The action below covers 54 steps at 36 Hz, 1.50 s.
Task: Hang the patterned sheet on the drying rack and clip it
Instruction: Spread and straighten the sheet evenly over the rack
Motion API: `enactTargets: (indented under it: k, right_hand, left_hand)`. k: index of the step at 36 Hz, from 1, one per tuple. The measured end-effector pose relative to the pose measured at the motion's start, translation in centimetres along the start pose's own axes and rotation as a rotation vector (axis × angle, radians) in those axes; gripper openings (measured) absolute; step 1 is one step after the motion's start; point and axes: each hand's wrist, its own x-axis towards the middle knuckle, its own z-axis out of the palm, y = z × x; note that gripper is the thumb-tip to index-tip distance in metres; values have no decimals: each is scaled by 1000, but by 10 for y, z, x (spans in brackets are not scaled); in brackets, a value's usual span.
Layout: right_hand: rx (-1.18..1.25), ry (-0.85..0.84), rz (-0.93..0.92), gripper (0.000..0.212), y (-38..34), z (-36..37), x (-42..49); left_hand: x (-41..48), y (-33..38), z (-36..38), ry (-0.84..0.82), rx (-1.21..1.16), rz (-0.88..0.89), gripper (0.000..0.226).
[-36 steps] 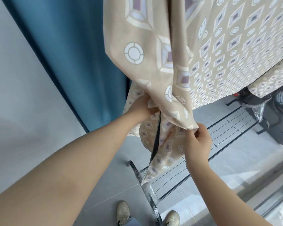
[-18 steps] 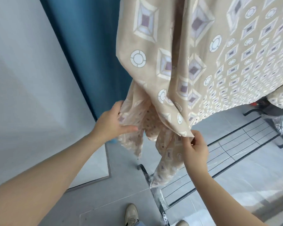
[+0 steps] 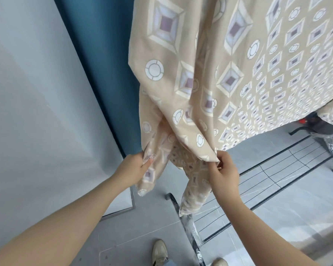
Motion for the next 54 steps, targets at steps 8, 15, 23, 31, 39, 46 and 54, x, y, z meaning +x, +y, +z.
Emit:
enactTargets:
  k: [8,15,23,31,39,46,54]
  right_hand:
    - [-2,-73,3,21,1,8,-4]
    - [-14,-88,-13,22,0,13,-1]
    - [0,-102,-34,23,0,11,6]
    - [9,-117,-57,23,-3,10,7]
    - [38,-148,-98,25,0,12,7]
    - [7,-264,-51,25,20,9,2]
    - [-137,-353,118,29,67,-15,-8]
  left_hand:
    - [-1,13,12,-87,6,43,18]
    - [6,22,27,-147,7,24,15]
    - [2,11,45,-161,10,-53,21]
    - [9,14,60,-180,105,-127,31]
    - [8,32,71,-245,-16,-202,33]
    - [-2,17,83,-255,-303,-131,52]
    - [-16,17,102,-365,183,-352,41]
